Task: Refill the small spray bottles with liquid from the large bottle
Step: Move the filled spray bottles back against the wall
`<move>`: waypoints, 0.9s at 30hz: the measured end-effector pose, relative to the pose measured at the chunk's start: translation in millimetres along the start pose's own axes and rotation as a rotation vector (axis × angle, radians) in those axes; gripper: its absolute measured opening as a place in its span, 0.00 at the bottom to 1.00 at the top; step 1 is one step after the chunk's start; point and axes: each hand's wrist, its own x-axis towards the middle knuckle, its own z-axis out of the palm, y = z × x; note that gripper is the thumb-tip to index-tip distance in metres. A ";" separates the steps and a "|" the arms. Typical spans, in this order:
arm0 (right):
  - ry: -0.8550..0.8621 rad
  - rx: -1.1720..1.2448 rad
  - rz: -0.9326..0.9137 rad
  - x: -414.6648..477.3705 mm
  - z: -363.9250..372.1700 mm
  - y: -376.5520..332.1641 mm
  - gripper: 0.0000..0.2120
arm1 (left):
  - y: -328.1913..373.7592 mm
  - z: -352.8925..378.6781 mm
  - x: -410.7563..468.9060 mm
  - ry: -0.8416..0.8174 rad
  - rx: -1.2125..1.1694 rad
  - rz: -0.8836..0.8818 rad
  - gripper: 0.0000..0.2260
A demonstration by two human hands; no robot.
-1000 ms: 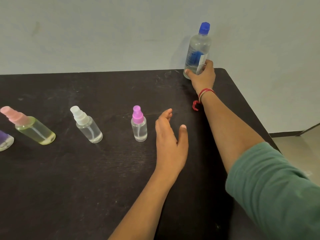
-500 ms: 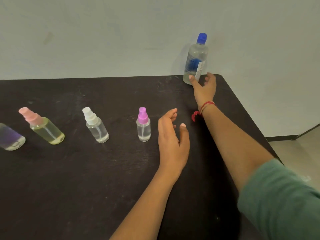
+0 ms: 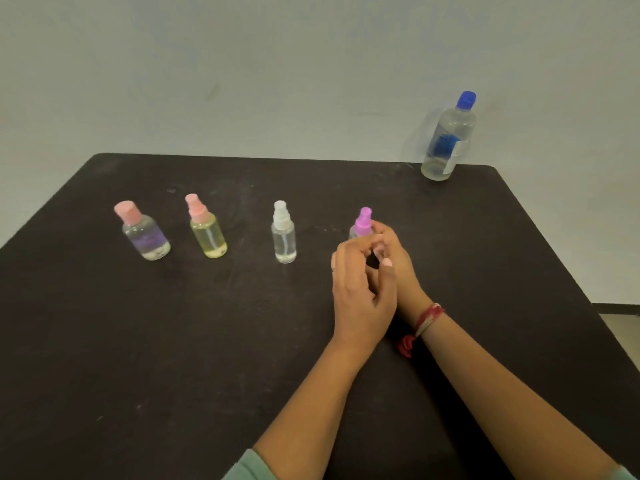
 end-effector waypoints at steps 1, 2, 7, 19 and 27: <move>-0.020 -0.076 -0.040 -1.5 5.8 -1.7 0.10 | -2.4 -9.7 -1.0 -0.008 0.009 0.007 0.11; -0.021 -0.149 -0.069 -2.9 10.0 -0.5 0.12 | -4.5 -18.7 -2.1 -0.016 0.021 0.016 0.11; 0.080 -0.224 -0.118 -5.2 27.7 1.1 0.17 | -15.7 -54.4 -5.5 -0.031 0.080 -0.028 0.13; 0.035 -0.211 -0.182 -25.6 70.9 1.1 0.17 | -28.1 -81.5 -1.0 0.010 0.092 -0.361 0.19; 0.156 -0.149 -0.201 -29.4 69.0 2.1 0.18 | -35.4 -91.2 4.9 0.084 0.143 -0.326 0.22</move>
